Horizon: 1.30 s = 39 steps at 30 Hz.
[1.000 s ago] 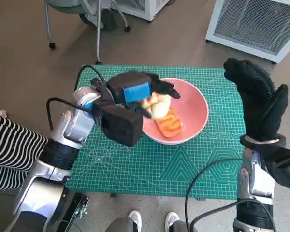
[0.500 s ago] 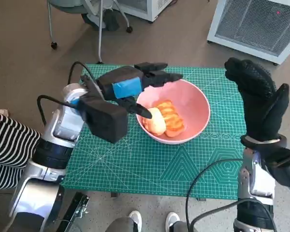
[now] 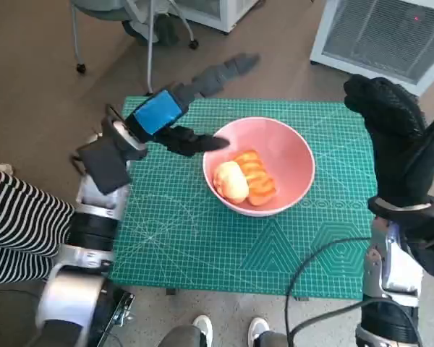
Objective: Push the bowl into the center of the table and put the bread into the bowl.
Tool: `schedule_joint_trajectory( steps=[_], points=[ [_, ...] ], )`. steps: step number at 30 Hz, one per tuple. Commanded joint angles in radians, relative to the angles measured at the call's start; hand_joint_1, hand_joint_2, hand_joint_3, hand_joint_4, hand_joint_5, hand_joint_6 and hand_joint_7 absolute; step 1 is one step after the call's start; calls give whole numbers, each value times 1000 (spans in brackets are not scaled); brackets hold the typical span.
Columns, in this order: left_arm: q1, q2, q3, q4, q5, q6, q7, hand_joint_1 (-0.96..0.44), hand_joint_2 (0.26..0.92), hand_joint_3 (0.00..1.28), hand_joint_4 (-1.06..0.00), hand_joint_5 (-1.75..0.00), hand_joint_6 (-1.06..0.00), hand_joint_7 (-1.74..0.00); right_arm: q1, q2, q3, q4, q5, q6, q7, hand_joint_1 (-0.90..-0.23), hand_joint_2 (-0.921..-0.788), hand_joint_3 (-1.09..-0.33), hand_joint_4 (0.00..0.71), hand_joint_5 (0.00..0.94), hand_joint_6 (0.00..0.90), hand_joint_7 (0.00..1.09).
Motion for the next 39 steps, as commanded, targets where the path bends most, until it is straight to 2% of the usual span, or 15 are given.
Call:
schedule_joint_trajectory(
  steps=[1, 6, 9, 14, 28, 39],
  points=[
    [51, -82, 25, -23, -38, -52, 44, -844, 921, 627, -106, -39, -215, -58, -8, 0, 4, 38, -21, -17, -9, -713, -921, -731, 177, 3, 83, 385],
    [84, -113, 30, -23, -23, -82, 71, -820, 921, 638, -115, -45, -200, -69, -24, 7, 10, 81, -29, -52, -9, -720, -921, -723, 175, 2, 83, 384],
    [96, -121, 30, -17, -22, -83, 70, -811, 921, 631, -108, -72, -65, -343, -31, 8, 14, 103, -33, -71, -7, -727, -921, -720, 174, 1, 81, 383],
    [106, -133, 32, -3, -30, -83, 62, -790, 921, 607, -100, -86, -10, -449, -40, 11, 17, 137, -42, -100, -7, -739, -921, -713, 170, 0, 81, 382],
    [126, -151, 41, 19, -43, -104, 50, -766, 921, 582, -49, -84, 1, -370, -65, 15, 30, 222, -65, -165, -15, -746, -921, -689, 166, 2, 98, 384],
    [138, -154, 55, 4, -72, -97, 33, -758, 921, 582, -26, -85, 1, -327, -69, 7, 29, 234, -77, -182, -12, -735, -921, -690, 165, 1, 100, 378]
  ],
)
